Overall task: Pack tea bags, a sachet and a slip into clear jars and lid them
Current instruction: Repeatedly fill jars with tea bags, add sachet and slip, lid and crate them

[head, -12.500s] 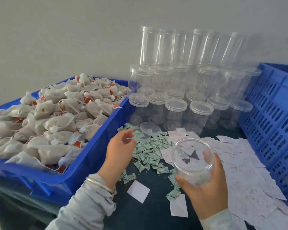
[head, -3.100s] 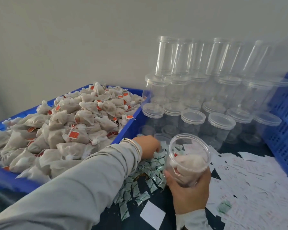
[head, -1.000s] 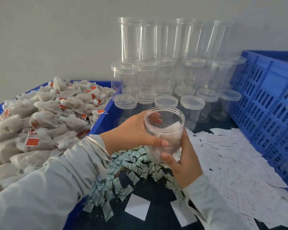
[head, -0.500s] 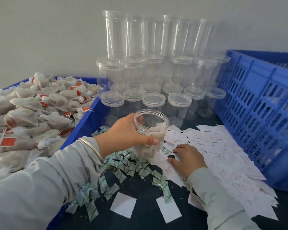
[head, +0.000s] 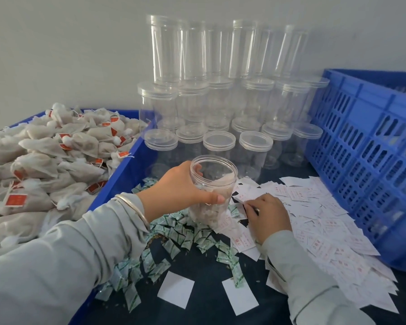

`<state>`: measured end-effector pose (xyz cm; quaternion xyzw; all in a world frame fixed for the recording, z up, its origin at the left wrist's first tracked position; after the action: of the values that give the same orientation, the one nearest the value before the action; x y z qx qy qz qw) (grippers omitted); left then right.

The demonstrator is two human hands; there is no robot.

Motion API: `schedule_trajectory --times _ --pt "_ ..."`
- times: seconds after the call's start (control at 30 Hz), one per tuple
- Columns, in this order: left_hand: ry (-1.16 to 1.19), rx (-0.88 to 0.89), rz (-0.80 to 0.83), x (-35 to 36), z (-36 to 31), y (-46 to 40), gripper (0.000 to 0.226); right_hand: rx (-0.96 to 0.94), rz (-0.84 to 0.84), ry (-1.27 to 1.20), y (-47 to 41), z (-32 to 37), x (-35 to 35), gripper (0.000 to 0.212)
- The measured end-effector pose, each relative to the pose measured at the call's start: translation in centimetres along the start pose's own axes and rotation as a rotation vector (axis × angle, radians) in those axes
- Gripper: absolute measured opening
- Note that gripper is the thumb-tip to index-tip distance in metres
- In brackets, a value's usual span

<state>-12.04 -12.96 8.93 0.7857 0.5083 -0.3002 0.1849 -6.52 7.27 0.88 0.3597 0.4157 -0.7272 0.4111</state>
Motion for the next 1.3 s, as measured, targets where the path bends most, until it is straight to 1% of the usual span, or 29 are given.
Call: schedule_trajectory --times 0.13,0.2,0.27,0.33,0.4,0.47,0.57,0.63,0.7,0.8,0.83,0.87,0.9,0.93,0.97,1.0,1.07,1.1,1.13,1.2,1.3 --pt "-0.02 -0.006 0.019 -0.5 0.2 -1.0 0.108 0.01 -0.207 -0.241 -1.2 1.7 -2.3 0.014" --pt "-0.015 -0.01 0.016 -0.8 0.3 -1.4 0.106 0.024 -0.322 -0.356 -1.9 2.9 -4.1 0.013" --pt "-0.008 -0.009 0.006 -1.3 0.5 -1.8 0.103 0.062 -0.406 -0.527 -2.8 4.3 -5.9 0.015" --pt "0.002 -0.002 -0.008 -1.7 0.5 -1.9 0.1 0.041 -0.433 -0.683 -3.5 6.0 -7.4 0.017" --pt "0.006 0.014 -0.022 -2.0 0.5 -2.0 0.098 -0.035 -0.402 -0.775 -4.0 7.8 -8.3 0.024" --pt "0.001 0.03 -0.038 -2.2 0.3 -2.0 0.095 -0.102 -0.336 -0.754 -4.2 9.2 -8.6 0.025" --pt "-0.002 0.046 -0.058 -2.3 0.1 -1.7 0.088 -0.168 -0.228 -0.602 -4.3 10.2 -8.4 0.02" --pt "0.01 0.059 -0.065 -2.2 -0.1 -1.5 0.086 -0.226 -0.217 -0.506 -4.1 10.4 -8.2 0.019" --pt "0.023 0.069 -0.07 -2.1 -0.2 -1.3 0.085 -0.284 -0.284 -0.442 -3.5 10.8 -8.5 0.018" --pt "0.03 0.07 -0.083 -2.0 -0.4 -1.2 0.087 -0.416 -0.52 -0.318 -2.6 11.3 -9.4 0.016" --pt "0.026 0.073 -0.086 -2.0 -0.4 -1.2 0.087 -0.446 -0.563 -0.276 -2.4 11.3 -9.5 0.015" --pt "0.027 0.079 -0.088 -2.0 -0.5 -1.1 0.085 -0.46 -0.535 -0.25 -2.4 11.4 -9.3 0.013" --pt "0.029 0.087 -0.089 -2.0 -0.6 -1.1 0.084 -0.448 -0.459 -0.234 -2.6 11.5 -9.1 0.011" --pt "0.03 0.095 -0.092 -1.9 -0.6 -1.0 0.084 -0.424 -0.341 -0.222 -2.9 11.5 -8.7 0.012" --pt "0.025 0.101 -0.096 -1.9 -0.7 -1.0 0.085 -0.4 -0.23 -0.215 -3.0 11.5 -8.3 0.019" --pt "0.019 0.104 -0.1 -1.9 -0.7 -1.0 0.086 -0.393 -0.163 -0.205 -3.0 11.4 -8.1 0.029" --pt "0.025 0.113 -0.11 -1.9 -1.0 -0.9 0.085 -0.403 -0.147 -0.211 -2.8 11.3 -8.1 0.048" --pt "0.046 0.122 -0.119 -1.9 -1.2 -0.8 0.082 -0.401 -0.154 -0.219 -2.6 11.3 -8.3 0.051" --pt "0.078 0.135 -0.131 -1.9 -1.5 -0.7 0.078 -0.401 -0.152 -0.229 -2.5 11.2 -8.7 0.05" --pt "0.161 0.174 -0.17 -1.7 -2.4 -0.4 0.067 -0.429 -0.137 -0.267 -2.3 11.2 -9.6 0.042" --pt "0.262 0.232 -0.217 -1.5 -4.6 -0.3 0.056 -0.52 -0.179 -0.286 -1.9 11.4 -12.3 0.03"
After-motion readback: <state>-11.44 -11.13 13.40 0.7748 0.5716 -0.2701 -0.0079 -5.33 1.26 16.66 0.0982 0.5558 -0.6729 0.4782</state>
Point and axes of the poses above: each hand's wrist, its own y-axis away from the middle knuckle, its own x-axis out of the palm, z = x × y, the point moved 3 cm from there along -y, towards the middle knuckle, and after that the axes turned 4 degrees about y, right-handed, at the moved point
